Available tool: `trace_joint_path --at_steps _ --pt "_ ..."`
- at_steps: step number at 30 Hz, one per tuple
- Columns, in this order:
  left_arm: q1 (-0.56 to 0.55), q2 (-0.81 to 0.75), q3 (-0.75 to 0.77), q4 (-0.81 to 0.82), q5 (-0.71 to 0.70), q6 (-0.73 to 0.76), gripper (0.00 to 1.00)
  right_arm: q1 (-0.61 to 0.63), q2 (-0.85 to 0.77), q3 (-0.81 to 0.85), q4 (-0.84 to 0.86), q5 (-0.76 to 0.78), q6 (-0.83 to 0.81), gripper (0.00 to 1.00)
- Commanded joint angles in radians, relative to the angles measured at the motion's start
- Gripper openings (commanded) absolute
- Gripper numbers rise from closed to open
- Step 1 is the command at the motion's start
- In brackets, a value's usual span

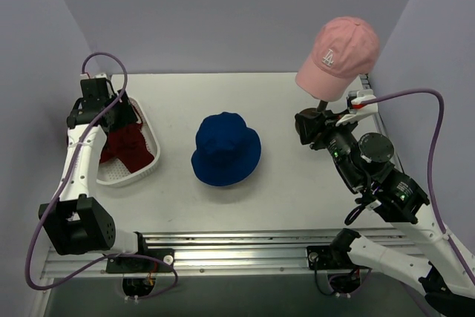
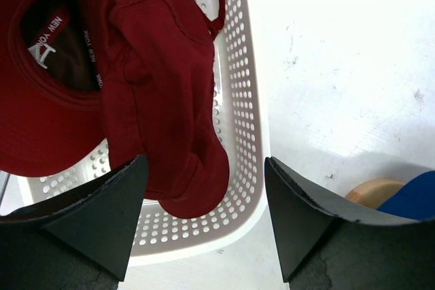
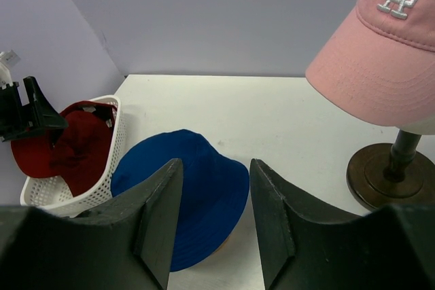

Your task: Stack the hats

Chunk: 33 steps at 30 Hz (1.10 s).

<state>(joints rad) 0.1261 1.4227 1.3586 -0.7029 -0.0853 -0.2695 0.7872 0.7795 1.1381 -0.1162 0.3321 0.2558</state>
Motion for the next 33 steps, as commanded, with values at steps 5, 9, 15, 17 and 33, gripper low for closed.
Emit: trace_joint_path --at_steps 5,9,15,17,33 --pt "-0.013 0.031 0.007 -0.038 -0.011 0.036 0.78 0.006 -0.026 -0.005 0.053 -0.005 -0.018 0.4" --pt "-0.013 0.053 -0.021 -0.024 -0.024 0.036 0.77 0.006 -0.026 -0.005 0.053 -0.005 -0.018 0.4" --pt "-0.011 0.061 -0.029 -0.01 -0.021 0.033 0.44 0.006 -0.026 -0.005 0.053 -0.007 -0.016 0.41" --pt "-0.013 0.035 -0.021 -0.013 -0.027 0.026 0.19 0.006 -0.028 -0.005 0.055 -0.008 -0.018 0.41" --pt "-0.051 -0.191 0.247 -0.148 0.166 -0.005 0.02 0.006 0.009 0.008 0.059 -0.059 -0.029 0.41"
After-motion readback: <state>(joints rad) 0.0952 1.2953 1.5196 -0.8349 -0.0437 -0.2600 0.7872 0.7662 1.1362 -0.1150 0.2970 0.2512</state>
